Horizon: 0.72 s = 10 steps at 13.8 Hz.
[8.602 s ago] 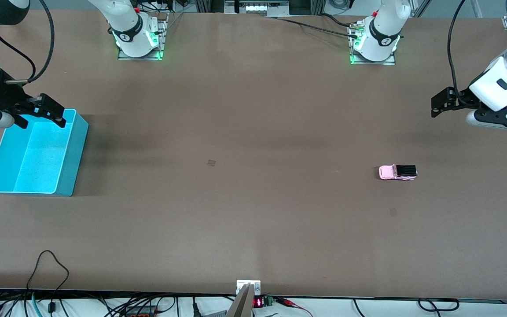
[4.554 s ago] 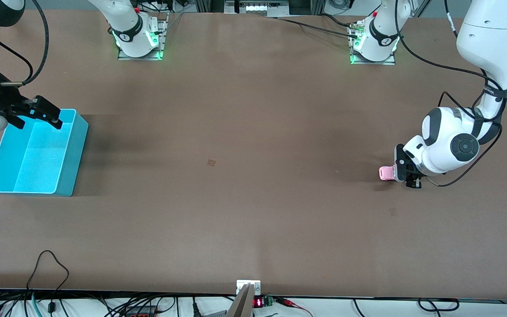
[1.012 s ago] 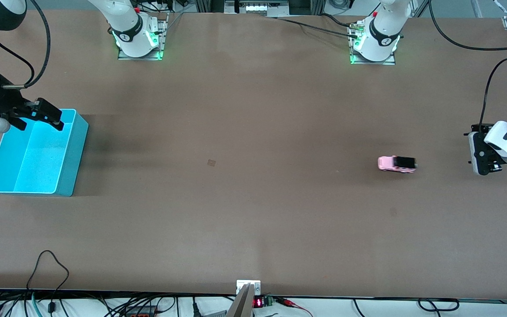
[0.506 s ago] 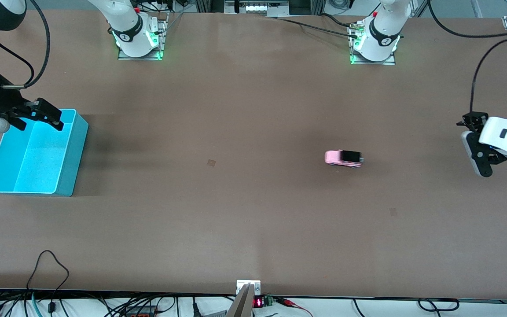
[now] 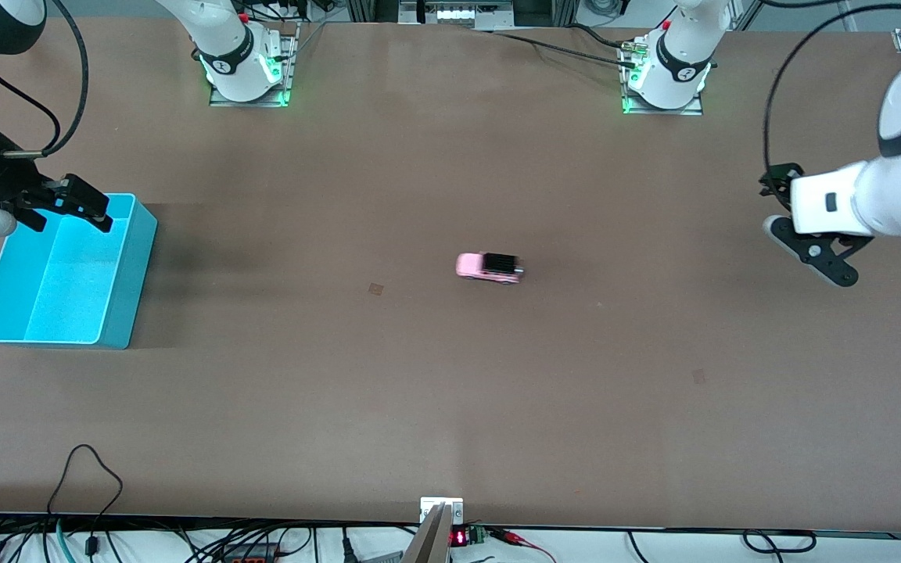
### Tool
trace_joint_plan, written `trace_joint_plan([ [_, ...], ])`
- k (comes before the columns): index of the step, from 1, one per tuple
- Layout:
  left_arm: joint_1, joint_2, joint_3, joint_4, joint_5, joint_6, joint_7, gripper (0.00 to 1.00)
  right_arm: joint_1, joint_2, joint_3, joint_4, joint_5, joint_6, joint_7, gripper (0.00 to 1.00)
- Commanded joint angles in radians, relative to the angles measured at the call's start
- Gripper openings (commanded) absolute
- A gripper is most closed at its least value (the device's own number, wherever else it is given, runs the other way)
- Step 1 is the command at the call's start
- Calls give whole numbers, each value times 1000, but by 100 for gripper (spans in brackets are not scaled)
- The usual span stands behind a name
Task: Wind and store pink jeep toy
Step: 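Withdraw the left gripper while the jeep rolls toward the blue bin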
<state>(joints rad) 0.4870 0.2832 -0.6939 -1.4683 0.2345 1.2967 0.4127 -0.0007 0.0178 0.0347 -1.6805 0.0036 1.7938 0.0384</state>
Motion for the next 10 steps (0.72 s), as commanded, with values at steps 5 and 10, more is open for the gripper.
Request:
trace_joint_plan([
  [5,-275,-157,368,-90,-173,215,-247,100,-10,8,7,22,9,-8,11,100],
  [10,-453,-202,589,-158,-188,394,-357,100,-10,8,7,22,9,-8,9,100],
])
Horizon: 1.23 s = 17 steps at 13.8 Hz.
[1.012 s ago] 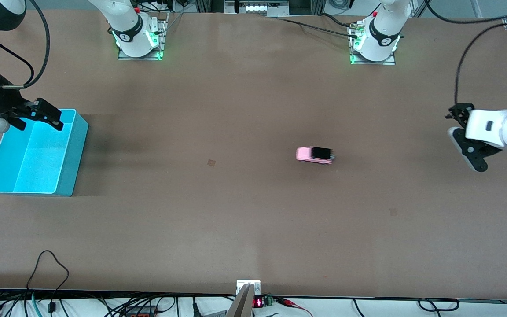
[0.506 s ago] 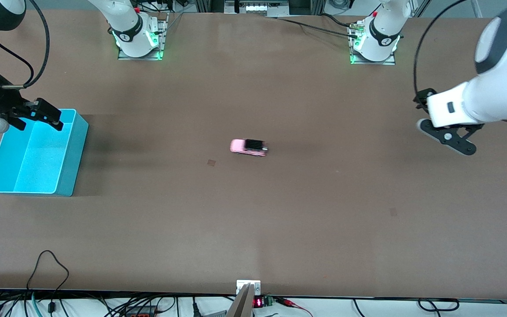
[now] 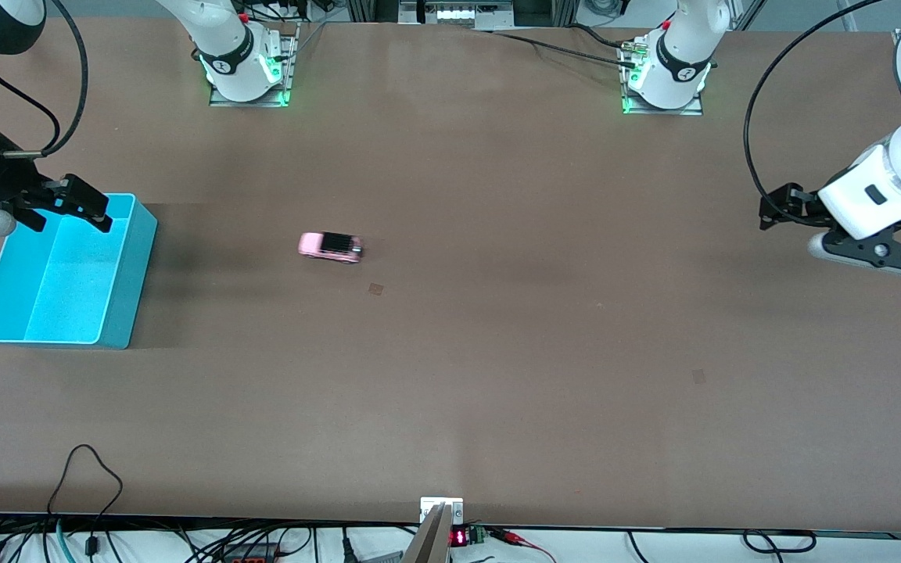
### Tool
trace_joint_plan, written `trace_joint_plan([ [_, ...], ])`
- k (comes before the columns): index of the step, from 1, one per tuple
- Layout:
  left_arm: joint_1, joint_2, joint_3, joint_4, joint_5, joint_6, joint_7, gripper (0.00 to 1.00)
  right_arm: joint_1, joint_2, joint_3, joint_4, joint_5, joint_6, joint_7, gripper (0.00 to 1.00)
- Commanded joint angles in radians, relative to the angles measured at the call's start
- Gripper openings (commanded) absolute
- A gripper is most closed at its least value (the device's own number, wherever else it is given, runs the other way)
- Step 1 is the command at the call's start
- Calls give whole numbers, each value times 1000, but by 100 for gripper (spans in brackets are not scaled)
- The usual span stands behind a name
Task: Wind and store pink jeep toy
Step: 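Withdraw the left gripper while the jeep rolls toward the blue bin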
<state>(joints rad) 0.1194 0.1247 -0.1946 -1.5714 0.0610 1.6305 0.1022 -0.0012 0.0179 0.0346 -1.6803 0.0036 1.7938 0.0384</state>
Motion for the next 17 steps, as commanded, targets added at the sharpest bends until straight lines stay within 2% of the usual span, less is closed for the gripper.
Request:
trace_joint_plan([
  [1,-128,-50,148,-61,-15,74,-51,100,-10,8,7,22,9,-8,11,100],
  [2,-159,-74,180,-84,-13,83,-52,100,-10,8,7,22,9,-8,9,100],
  [6,-165,-181,205,-220,-15,117,-50,100,-10,8,7,22,9,-8,9,100],
  [13,-173,-211,224,-249,-15,115,-41,100,-3,10,8,21,7,-16,9,100],
  [17,-173,-214,221,-245,-13,95,-50,100,9,39,14,16,3,-28,-70,100],
])
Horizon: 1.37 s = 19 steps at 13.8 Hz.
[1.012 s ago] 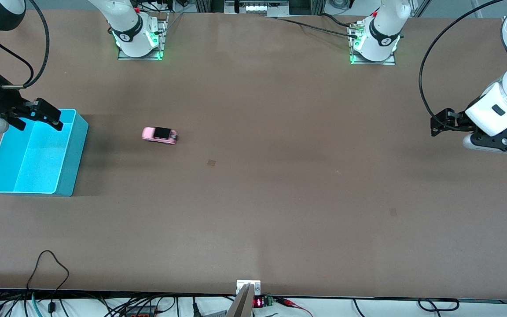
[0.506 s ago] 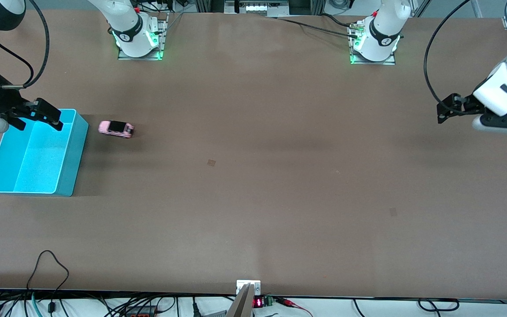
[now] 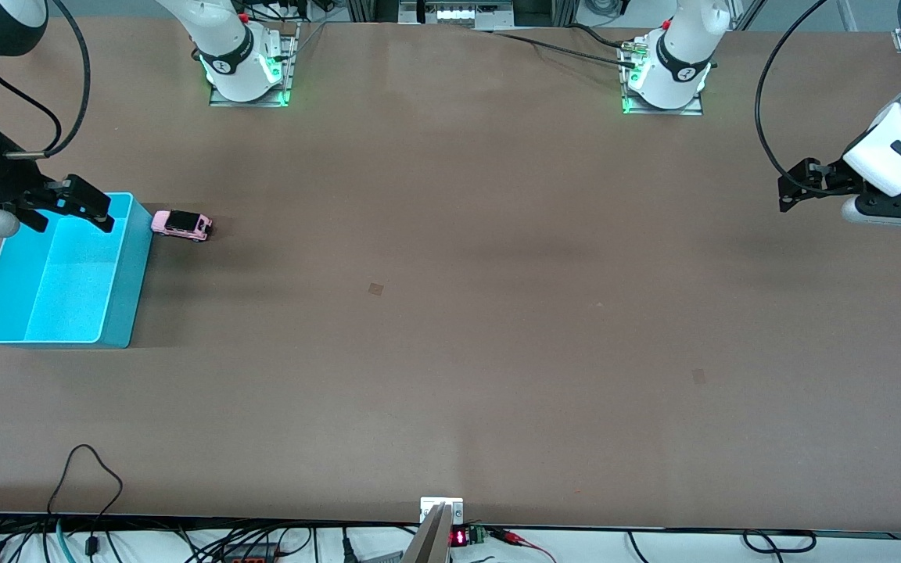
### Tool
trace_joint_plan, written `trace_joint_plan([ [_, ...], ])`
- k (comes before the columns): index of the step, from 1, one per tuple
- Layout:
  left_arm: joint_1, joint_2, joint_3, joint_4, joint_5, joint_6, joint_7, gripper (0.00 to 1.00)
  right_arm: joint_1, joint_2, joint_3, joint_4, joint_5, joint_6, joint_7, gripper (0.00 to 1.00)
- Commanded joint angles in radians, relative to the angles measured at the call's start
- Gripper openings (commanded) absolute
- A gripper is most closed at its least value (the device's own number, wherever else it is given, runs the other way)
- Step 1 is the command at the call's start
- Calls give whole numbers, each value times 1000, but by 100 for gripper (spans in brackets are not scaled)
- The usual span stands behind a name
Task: Wind and store pink jeep toy
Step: 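Move the right gripper down onto the jeep beside the bin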
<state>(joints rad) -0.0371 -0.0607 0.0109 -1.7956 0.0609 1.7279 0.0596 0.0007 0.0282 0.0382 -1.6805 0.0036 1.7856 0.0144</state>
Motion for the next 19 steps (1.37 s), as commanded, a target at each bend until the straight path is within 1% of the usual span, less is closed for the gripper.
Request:
trace_joint_plan([
  [1,-15,-25,9,-15,-13,-16,-7,100,9,30,11,13,3,-76,-106,100],
  [2,-15,-27,4,-15,-13,-22,-7,100,2,38,11,7,3,-160,-198,100],
  [4,-15,-27,4,-11,-13,-22,-7,100,-2,59,8,-11,0,-268,-337,100],
  [6,-15,-27,3,-10,-13,-22,-7,100,-17,55,5,-83,-1,-268,-510,100],
  [7,-17,-25,3,-8,-13,-22,-9,100,-27,53,5,-132,-2,-241,-609,100],
  [10,-15,-21,3,4,-13,-31,-11,100,-45,12,5,-333,-31,-33,-923,100],
  [12,-15,-19,1,5,-13,-36,-9,100,-51,-13,5,-476,-48,108,-1008,100],
  [14,-15,-19,1,5,-13,-37,-9,100,-51,-43,5,-638,-60,309,-1063,100],
  [19,-15,-19,1,5,-13,-44,-9,100,-128,-19,5,-841,-60,634,-1270,100],
])
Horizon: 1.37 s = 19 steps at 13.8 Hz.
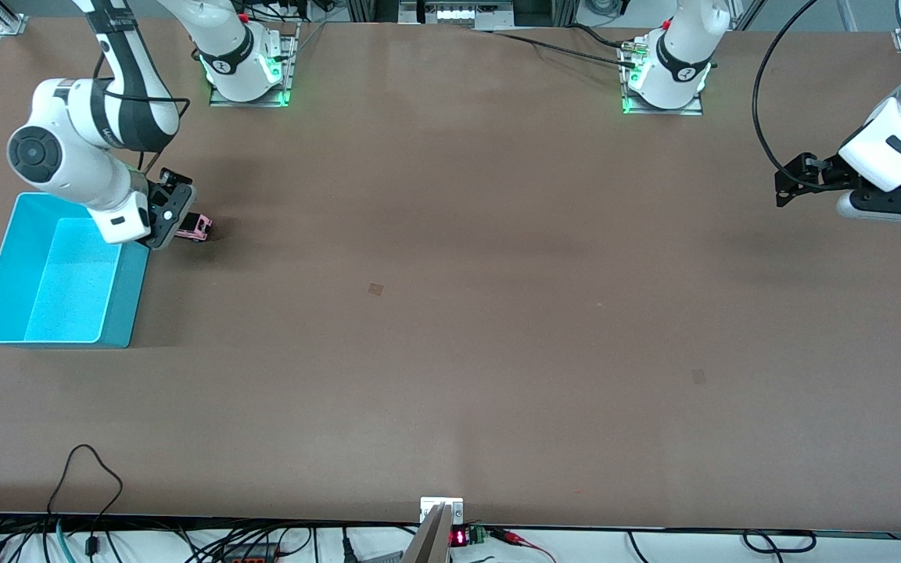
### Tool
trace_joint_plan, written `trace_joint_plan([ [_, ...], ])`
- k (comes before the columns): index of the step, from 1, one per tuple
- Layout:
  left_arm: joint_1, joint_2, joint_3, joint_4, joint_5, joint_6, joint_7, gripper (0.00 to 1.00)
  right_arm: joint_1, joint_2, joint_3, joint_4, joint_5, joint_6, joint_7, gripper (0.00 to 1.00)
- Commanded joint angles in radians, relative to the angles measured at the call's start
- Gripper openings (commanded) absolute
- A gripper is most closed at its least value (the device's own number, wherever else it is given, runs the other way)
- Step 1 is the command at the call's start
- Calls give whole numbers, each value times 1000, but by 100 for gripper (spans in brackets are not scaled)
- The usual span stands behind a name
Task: Wind and store pink jeep toy
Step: 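Move the right gripper down onto the jeep beside the bin, then close the right gripper on the pink jeep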
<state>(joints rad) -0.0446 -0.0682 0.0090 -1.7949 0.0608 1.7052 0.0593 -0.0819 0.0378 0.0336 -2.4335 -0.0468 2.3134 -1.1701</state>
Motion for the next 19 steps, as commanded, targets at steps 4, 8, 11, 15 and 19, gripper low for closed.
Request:
trace_joint_plan([
  [4,-8,-12,3,5,-13,-22,-9,100,-117,60,9,-147,-10,309,-201,100],
  [8,-8,-12,2,6,-13,-29,-10,100,-142,80,9,-193,-10,386,-214,100],
  [11,-8,-12,2,8,-12,-29,-9,100,-145,90,9,-191,-10,390,-238,57],
  [15,-8,-5,2,17,-12,-30,-9,100,-145,80,11,-184,-10,385,-238,0],
  [19,-8,-5,2,19,-13,-39,-10,100,-137,45,17,-118,14,325,-163,0],
])
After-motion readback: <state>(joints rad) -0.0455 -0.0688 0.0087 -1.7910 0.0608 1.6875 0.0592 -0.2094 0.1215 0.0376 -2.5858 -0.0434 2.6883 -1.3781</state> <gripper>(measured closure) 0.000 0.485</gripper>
